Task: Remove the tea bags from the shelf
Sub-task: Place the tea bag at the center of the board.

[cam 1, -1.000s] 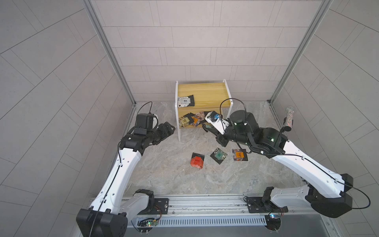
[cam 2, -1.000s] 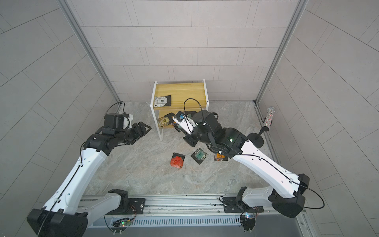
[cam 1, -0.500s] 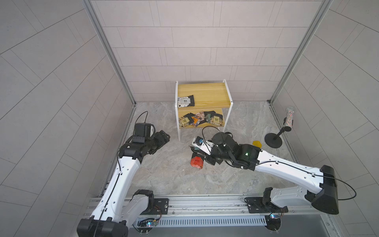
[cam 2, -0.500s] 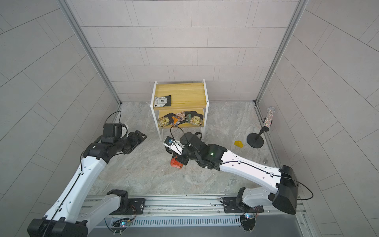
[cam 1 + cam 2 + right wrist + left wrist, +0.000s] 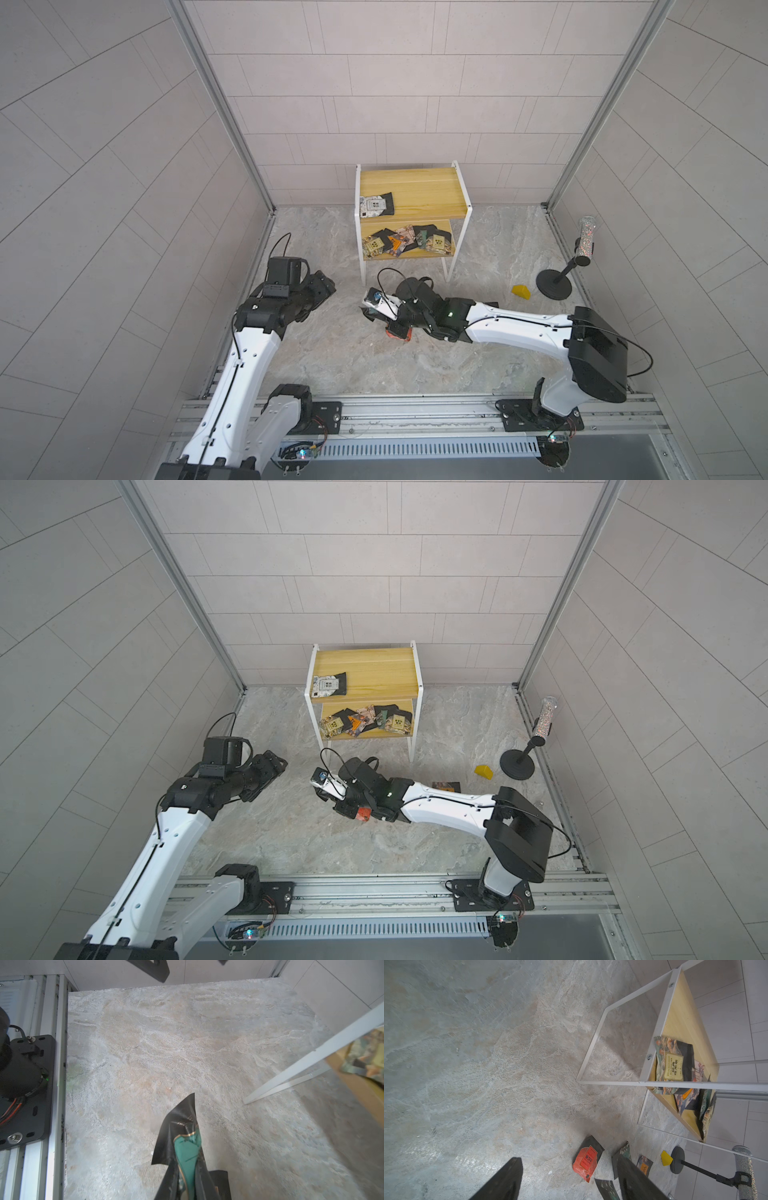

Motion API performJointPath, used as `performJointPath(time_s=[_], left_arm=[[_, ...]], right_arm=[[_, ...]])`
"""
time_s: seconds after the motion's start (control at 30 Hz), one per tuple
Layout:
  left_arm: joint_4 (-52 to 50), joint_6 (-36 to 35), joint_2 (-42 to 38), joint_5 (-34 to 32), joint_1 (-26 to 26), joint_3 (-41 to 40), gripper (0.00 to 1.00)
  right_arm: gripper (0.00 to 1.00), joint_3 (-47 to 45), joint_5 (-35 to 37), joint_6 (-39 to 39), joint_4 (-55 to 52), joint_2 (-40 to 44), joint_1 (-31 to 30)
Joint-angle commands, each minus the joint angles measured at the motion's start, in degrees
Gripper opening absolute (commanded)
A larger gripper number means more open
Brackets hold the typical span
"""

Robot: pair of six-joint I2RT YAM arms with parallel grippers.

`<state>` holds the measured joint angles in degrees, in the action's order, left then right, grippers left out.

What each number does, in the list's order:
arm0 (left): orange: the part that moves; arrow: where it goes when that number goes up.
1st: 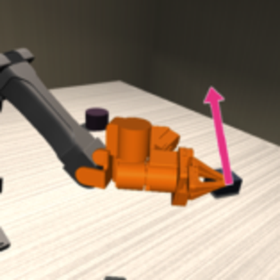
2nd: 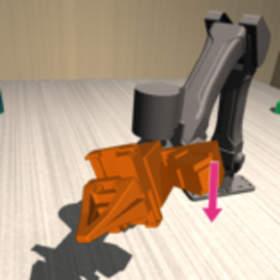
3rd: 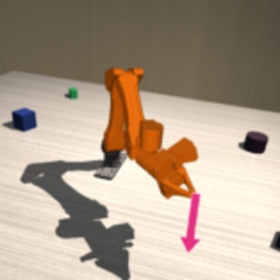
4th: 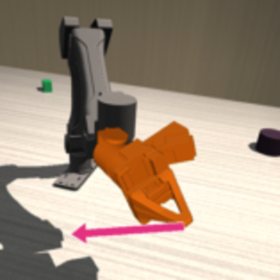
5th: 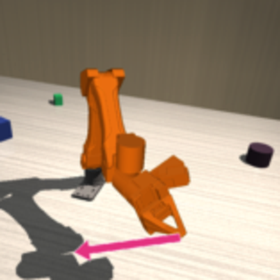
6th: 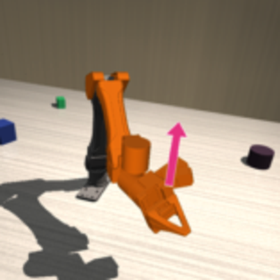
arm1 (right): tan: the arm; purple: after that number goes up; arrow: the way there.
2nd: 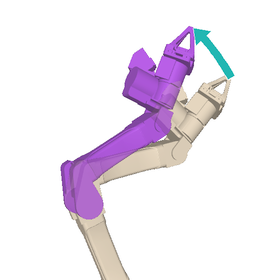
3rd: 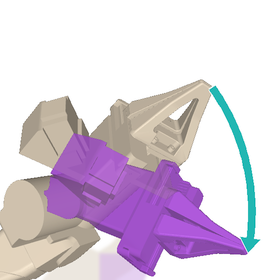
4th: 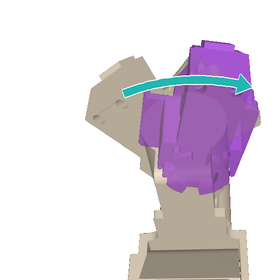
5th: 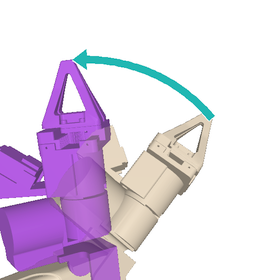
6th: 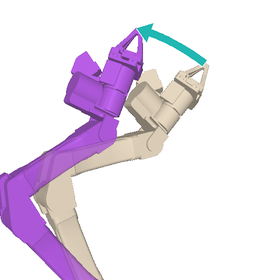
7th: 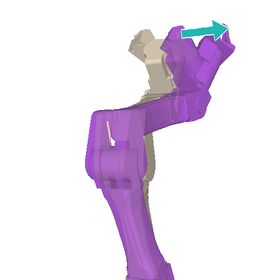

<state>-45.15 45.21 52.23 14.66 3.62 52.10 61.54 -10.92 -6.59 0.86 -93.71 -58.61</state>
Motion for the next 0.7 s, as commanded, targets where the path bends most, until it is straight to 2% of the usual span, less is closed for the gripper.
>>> performJointPath(time_s=[0.0,0.33,0.67], left_arm=[[-2.2,-0.94,-0.42,-1.8,-0.31,-0.02,0.8],[-4.3,-3.37,0.71,-3.3,-0.31,2.0,0.8],[-4.82,-3.38,1.04,-4.97,-0.36,2.22,0.8]], right_arm=[[0.18,1.46,-2.15,0.7,5.11,-3.26,-0.44],[0.2,5.29,-4.11,0.46,9.37,-13.29,-0.73],[0.28,7.84,-5.46,-0.26,8.89,-19.66,-0.8]])
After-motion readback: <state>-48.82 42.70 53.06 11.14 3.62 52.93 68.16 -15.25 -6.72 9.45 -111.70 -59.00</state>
